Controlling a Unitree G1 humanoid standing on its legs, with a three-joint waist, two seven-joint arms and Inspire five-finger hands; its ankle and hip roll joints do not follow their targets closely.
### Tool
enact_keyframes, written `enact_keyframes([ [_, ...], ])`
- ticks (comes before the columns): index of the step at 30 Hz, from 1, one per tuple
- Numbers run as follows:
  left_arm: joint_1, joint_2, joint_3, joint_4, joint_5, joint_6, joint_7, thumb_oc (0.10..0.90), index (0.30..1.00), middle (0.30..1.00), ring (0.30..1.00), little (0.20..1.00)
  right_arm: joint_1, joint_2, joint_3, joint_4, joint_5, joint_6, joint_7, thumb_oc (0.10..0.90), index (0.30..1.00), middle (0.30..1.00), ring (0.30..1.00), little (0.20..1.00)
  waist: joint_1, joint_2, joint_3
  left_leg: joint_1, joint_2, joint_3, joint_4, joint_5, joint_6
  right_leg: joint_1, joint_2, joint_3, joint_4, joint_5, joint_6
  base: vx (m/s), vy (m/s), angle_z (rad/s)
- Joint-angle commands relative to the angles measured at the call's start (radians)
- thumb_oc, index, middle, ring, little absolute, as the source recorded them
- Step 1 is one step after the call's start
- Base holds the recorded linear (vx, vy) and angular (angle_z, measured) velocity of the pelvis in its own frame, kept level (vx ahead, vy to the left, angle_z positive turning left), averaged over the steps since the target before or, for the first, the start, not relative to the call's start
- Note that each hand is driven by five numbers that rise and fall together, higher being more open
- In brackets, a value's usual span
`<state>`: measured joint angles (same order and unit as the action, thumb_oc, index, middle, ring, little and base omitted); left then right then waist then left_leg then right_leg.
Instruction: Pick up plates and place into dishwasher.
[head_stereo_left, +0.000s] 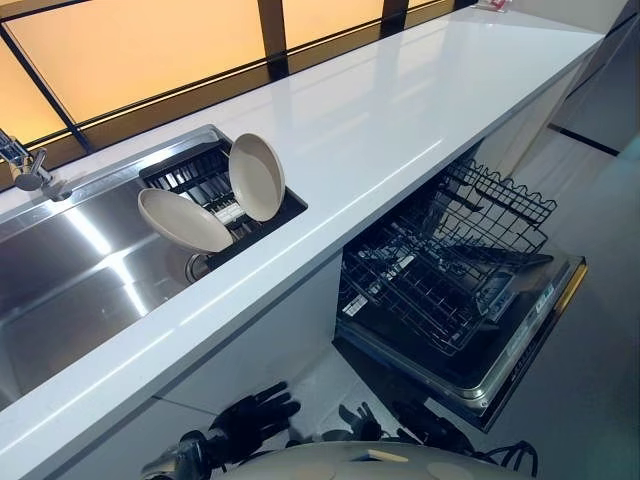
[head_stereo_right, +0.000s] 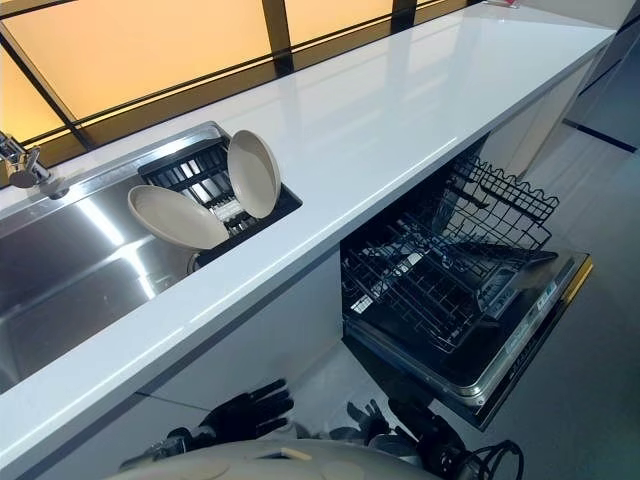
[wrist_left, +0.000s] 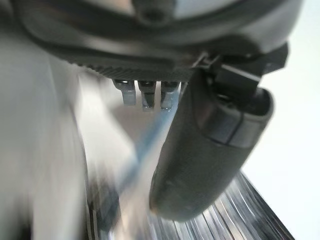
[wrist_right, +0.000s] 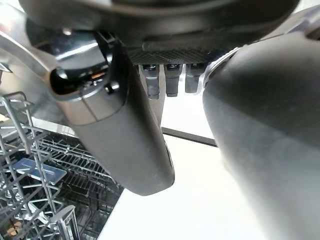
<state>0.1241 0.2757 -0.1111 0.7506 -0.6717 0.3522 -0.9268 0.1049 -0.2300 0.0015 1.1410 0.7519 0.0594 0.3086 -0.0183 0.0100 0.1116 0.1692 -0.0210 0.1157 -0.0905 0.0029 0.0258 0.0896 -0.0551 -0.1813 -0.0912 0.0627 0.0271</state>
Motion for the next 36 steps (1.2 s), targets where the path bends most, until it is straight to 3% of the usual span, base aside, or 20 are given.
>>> enact_keyframes([
  [1, -0.067, -0.089, 0.030, -0.137, -0.148, 0.056, -0.398, 0.800, 0.900, 0.900, 0.900, 0.900, -0.081, -0.029, -0.037, 0.020, -0.011, -0.015, 0.037, 0.800, 0.900, 0.900, 0.900, 0.900, 0.004, 0.014, 0.032, -0.029, -0.046, -0.029, 0.003, -0.088, 0.022, 0.001, 0.060, -0.017, 0.075, -0.121, 0.027, 0.00, 0.000, 0.00],
  [4, -0.066, -0.108, 0.019, -0.229, -0.230, 0.049, -0.541, 0.800, 0.900, 0.900, 0.900, 0.900, -0.088, -0.025, -0.042, 0.046, -0.012, -0.026, 0.053, 0.800, 0.900, 0.900, 0.900, 0.900, 0.007, 0.011, 0.030, -0.026, -0.044, -0.033, 0.003, -0.095, 0.022, 0.004, 0.060, -0.013, 0.071, -0.117, 0.029, 0.00, 0.000, 0.00],
  [5, -0.070, -0.114, -0.008, -0.317, -0.339, 0.055, -0.619, 0.800, 0.900, 0.900, 0.900, 0.900, -0.096, -0.022, -0.038, 0.064, -0.002, -0.031, 0.058, 0.800, 0.900, 0.900, 0.900, 0.900, 0.008, 0.009, 0.026, -0.025, -0.042, -0.035, 0.003, -0.099, 0.021, 0.007, 0.059, -0.013, 0.066, -0.116, 0.029, 0.00, 0.000, 0.00],
  [8, -0.091, -0.101, -0.068, -0.496, -0.487, 0.035, -0.677, 0.800, 0.900, 0.900, 0.900, 0.900, -0.108, -0.014, -0.031, 0.085, -0.010, -0.037, 0.060, 0.800, 0.900, 0.900, 0.900, 0.900, 0.007, 0.005, 0.019, -0.023, -0.039, -0.033, 0.003, -0.103, 0.017, 0.010, 0.060, -0.010, 0.064, -0.116, 0.030, 0.01, -0.008, 0.00],
  [11, -0.145, -0.071, -0.135, -0.681, -0.640, -0.022, -0.659, 0.800, 0.900, 0.900, 0.900, 0.900, -0.119, -0.010, -0.015, 0.102, -0.024, -0.040, 0.059, 0.800, 0.900, 0.900, 0.900, 0.900, -0.003, 0.005, 0.011, -0.020, -0.037, -0.030, 0.003, -0.105, 0.015, 0.015, 0.063, -0.003, 0.058, -0.117, 0.029, 0.01, -0.004, 0.00],
  [15, -0.260, -0.039, -0.175, -0.928, -0.872, -0.142, -0.488, 0.800, 0.900, 0.900, 0.900, 0.900, -0.128, -0.007, 0.012, 0.122, -0.038, -0.049, 0.060, 0.800, 0.900, 0.900, 0.900, 0.900, -0.019, 0.006, 0.002, -0.015, -0.038, -0.028, 0.003, -0.108, 0.015, 0.021, 0.068, 0.010, 0.055, -0.120, 0.027, 0.00, 0.000, 0.00],
  [16, -0.278, -0.037, -0.179, -0.958, -0.893, -0.206, -0.446, 0.800, 0.900, 0.900, 0.900, 0.900, -0.130, -0.005, 0.019, 0.124, -0.040, -0.050, 0.060, 0.800, 0.900, 0.900, 0.900, 0.900, -0.021, 0.007, 0.002, -0.014, -0.039, -0.028, 0.003, -0.109, 0.014, 0.022, 0.069, 0.013, 0.055, -0.122, 0.028, 0.00, 0.000, 0.00],
  [18, -0.283, -0.035, -0.177, -0.972, -0.898, -0.220, -0.428, 0.800, 0.900, 0.900, 0.900, 0.900, -0.130, -0.005, 0.020, 0.125, -0.040, -0.051, 0.060, 0.800, 0.900, 0.900, 0.900, 0.900, -0.022, 0.007, 0.002, -0.014, -0.039, -0.029, 0.003, -0.109, 0.015, 0.022, 0.069, 0.013, 0.055, -0.122, 0.028, 0.01, 0.006, -0.02],
  [19, -0.323, -0.018, -0.139, -1.068, -0.819, -0.535, -0.136, 0.800, 0.900, 0.900, 0.900, 0.900, -0.123, 0.001, 0.036, 0.121, -0.036, -0.059, 0.059, 0.800, 0.900, 0.900, 0.900, 0.900, -0.026, 0.007, -0.001, -0.012, -0.039, -0.029, 0.003, -0.108, 0.015, 0.022, 0.072, 0.018, 0.059, -0.126, 0.027, 0.01, 0.017, -0.04],
  [21, -0.330, 0.035, -0.065, -1.091, -0.513, -0.882, 0.163, 0.800, 0.900, 0.900, 0.900, 0.900, -0.103, 0.006, 0.046, 0.090, -0.027, -0.061, 0.043, 0.800, 0.900, 0.900, 0.900, 0.900, -0.022, 0.009, -0.001, -0.012, -0.040, -0.031, 0.003, -0.107, 0.016, 0.023, 0.072, 0.017, 0.060, -0.129, 0.028, 0.01, 0.022, -0.05],
  [22, -0.323, 0.077, -0.025, -1.081, -0.251, -1.063, 0.391, 0.800, 0.900, 0.900, 0.900, 0.900, -0.087, 0.008, 0.050, 0.072, -0.017, -0.066, 0.034, 0.800, 0.900, 0.900, 0.900, 0.900, -0.017, 0.011, -0.001, -0.012, -0.042, -0.037, 0.003, -0.105, 0.017, 0.024, 0.071, 0.013, 0.058, -0.128, 0.028, 0.00, 0.000, 0.00],
  [23, -0.314, 0.119, 0.031, -1.071, 0.039, -1.161, 0.666, 0.800, 0.900, 0.900, 0.900, 0.900, -0.068, 0.014, 0.048, 0.060, -0.010, -0.079, 0.026, 0.800, 0.900, 0.900, 0.900, 0.900, -0.011, 0.013, -0.002, -0.013, -0.046, -0.045, 0.003, -0.105, 0.021, 0.027, 0.071, 0.008, 0.054, -0.130, 0.029, 0.00, 0.000, 0.00],
  [25, -0.299, 0.196, 0.142, -1.037, 0.547, -1.136, 1.146, 0.800, 0.900, 0.900, 0.900, 0.900, -0.036, 0.022, 0.050, 0.064, -0.002, -0.111, 0.030, 0.800, 0.900, 0.900, 0.900, 0.900, -0.001, 0.013, -0.011, -0.015, -0.055, -0.057, 0.003, -0.105, 0.028, 0.031, 0.070, -0.003, 0.048, -0.136, 0.027, 0.00, 0.004, 0.03],
  [26, -0.296, 0.226, 0.185, -1.018, 0.687, -1.102, 1.277, 0.800, 0.900, 0.900, 0.900, 0.900, -0.027, 0.024, 0.049, 0.070, 0.003, -0.119, 0.034, 0.800, 0.900, 0.900, 0.900, 0.900, 0.003, 0.011, -0.017, -0.017, -0.057, -0.060, 0.003, -0.105, 0.031, 0.031, 0.070, -0.007, 0.048, -0.139, 0.026, 0.02, -0.008, 0.11],
  [27, -0.292, 0.273, 0.250, -0.999, 0.855, -0.999, 1.400, 0.800, 0.900, 0.900, 0.900, 0.900, -0.018, 0.027, 0.044, 0.078, 0.003, -0.125, 0.039, 0.800, 0.900, 0.900, 0.900, 0.900, 0.010, 0.008, -0.025, -0.020, -0.061, -0.064, 0.003, -0.105, 0.033, 0.031, 0.071, -0.010, 0.048, -0.143, 0.023, 0.02, -0.013, 0.10],
  [28, -0.291, 0.292, 0.275, -0.990, 0.900, -0.960, 1.429, 0.800, 0.900, 0.900, 0.900, 0.900, -0.015, 0.027, 0.042, 0.079, 0.003, -0.126, 0.039, 0.800, 0.900, 0.900, 0.900, 0.900, 0.013, 0.008, -0.029, -0.022, -0.062, -0.065, 0.003, -0.104, 0.033, 0.030, 0.071, -0.011, 0.048, -0.143, 0.022, 0.03, -0.017, 0.12],
  [29, -0.285, 0.336, 0.313, -0.971, 1.002, -0.863, 1.473, 0.800, 0.900, 0.900, 0.900, 0.900, -0.009, 0.028, 0.038, 0.080, 0.002, -0.126, 0.041, 0.800, 0.900, 0.900, 0.900, 0.900, 0.016, 0.006, -0.035, -0.025, -0.064, -0.068, 0.003, -0.103, 0.033, 0.029, 0.071, -0.015, 0.050, -0.145, 0.021, 0.02, -0.012, 0.13],
  [30, -0.284, 0.346, 0.320, -0.967, 1.034, -0.834, 1.483, 0.800, 0.900, 0.900, 0.900, 0.900, -0.008, 0.028, 0.037, 0.080, 0.001, -0.125, 0.041, 0.800, 0.900, 0.900, 0.900, 0.900, 0.017, 0.006, -0.036, -0.026, -0.064, -0.069, 0.003, -0.102, 0.033, 0.029, 0.071, -0.016, 0.050, -0.145, 0.021, 0.03, -0.011, 0.15],
  [33, -0.262, 0.478, 0.382, -0.914, 1.151, -0.621, 1.490, 0.800, 0.900, 0.900, 0.900, 0.900, -0.006, 0.021, 0.025, 0.078, -0.014, -0.115, 0.039, 0.800, 0.900, 0.900, 0.900, 0.900, 0.024, 0.011, -0.043, -0.029, -0.066, -0.075, 0.003, -0.097, 0.031, 0.029, 0.071, -0.020, 0.051, -0.146, 0.021, 0.02, 0.000, 0.12],
  [36, -0.241, 0.579, 0.420, -0.853, 1.194, -0.507, 1.485, 0.800, 0.900, 0.900, 0.900, 0.900, -0.010, 0.008, 0.019, 0.067, -0.027, -0.098, 0.034, 0.800, 0.900, 0.900, 0.900, 0.900, 0.027, 0.020, -0.045, -0.030, -0.067, -0.078, 0.003, -0.092, 0.029, 0.030, 0.071, -0.021, 0.053, -0.148, 0.020, 0.02, 0.019, 0.09],
])
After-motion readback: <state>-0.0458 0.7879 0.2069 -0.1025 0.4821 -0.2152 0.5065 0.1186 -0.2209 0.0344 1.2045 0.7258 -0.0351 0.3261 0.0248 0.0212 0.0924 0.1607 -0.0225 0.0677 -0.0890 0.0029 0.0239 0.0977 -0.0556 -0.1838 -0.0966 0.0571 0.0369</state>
